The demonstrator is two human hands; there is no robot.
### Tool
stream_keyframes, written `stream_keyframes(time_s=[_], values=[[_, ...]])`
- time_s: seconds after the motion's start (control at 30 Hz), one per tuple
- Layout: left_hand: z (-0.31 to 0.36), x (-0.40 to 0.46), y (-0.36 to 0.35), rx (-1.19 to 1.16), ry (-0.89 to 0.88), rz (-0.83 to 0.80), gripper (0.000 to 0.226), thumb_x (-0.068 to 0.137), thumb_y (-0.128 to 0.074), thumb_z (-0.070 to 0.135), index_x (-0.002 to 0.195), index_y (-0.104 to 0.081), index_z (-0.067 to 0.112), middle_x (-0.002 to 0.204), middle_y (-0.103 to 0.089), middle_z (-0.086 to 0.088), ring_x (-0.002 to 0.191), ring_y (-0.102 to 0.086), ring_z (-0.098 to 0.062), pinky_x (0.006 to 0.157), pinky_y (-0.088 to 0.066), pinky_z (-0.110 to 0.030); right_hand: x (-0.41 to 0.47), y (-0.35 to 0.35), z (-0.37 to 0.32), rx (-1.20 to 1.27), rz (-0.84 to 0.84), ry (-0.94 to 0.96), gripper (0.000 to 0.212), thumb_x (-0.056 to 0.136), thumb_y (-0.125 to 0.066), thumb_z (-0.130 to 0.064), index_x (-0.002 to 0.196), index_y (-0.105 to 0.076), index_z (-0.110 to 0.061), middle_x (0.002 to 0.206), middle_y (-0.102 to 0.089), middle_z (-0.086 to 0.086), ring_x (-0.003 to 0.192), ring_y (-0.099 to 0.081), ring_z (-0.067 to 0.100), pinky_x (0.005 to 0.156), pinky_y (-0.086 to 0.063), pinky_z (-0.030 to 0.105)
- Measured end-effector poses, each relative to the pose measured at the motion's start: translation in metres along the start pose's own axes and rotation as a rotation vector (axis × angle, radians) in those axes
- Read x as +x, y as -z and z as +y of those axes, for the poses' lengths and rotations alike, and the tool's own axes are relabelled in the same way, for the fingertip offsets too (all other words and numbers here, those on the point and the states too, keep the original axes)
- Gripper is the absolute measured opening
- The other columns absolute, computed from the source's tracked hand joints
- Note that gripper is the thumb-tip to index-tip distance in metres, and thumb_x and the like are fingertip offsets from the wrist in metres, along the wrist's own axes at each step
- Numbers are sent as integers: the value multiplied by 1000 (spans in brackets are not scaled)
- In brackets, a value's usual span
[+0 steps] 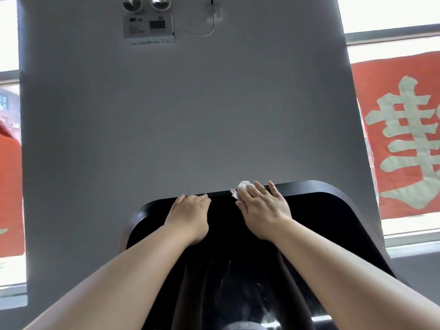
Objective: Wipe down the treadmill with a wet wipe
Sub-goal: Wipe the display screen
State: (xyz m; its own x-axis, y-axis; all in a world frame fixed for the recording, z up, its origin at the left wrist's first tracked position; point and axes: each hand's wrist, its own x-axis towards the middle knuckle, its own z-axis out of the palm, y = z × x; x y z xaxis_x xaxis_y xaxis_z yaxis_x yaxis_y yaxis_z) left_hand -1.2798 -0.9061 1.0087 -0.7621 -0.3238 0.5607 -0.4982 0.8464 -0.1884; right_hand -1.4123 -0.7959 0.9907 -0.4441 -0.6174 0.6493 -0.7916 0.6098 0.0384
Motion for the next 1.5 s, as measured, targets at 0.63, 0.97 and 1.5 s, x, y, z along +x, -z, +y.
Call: stream_keyframes(time_s=[0.63,0.97,1.5], values=[[97,9,0,70,-80,-52,78,87,-34,5,150,9,18,158,16,1,145,13,-13,119,3,-35,-6,13,86,-124,-18,-4,57,102,-12,-42,148,-22,-9,151,-32,5,142,-22,17,117,2,38],[116,3,-1,193,-150,-101,74,89,-33,7,151,7,16,158,13,5,145,9,-10,118,5,-35,-21,5,84,92,-74,60,56,102,-9,-39,152,-5,-14,160,-1,-1,145,11,12,116,10,34],[124,5,1,266,-130,-161,73,89,-35,6,151,2,15,159,9,1,146,4,-14,119,2,-41,-40,3,105,-27,-38,57,55,102,-8,-40,151,4,-20,160,4,-4,145,11,9,115,12,39]])
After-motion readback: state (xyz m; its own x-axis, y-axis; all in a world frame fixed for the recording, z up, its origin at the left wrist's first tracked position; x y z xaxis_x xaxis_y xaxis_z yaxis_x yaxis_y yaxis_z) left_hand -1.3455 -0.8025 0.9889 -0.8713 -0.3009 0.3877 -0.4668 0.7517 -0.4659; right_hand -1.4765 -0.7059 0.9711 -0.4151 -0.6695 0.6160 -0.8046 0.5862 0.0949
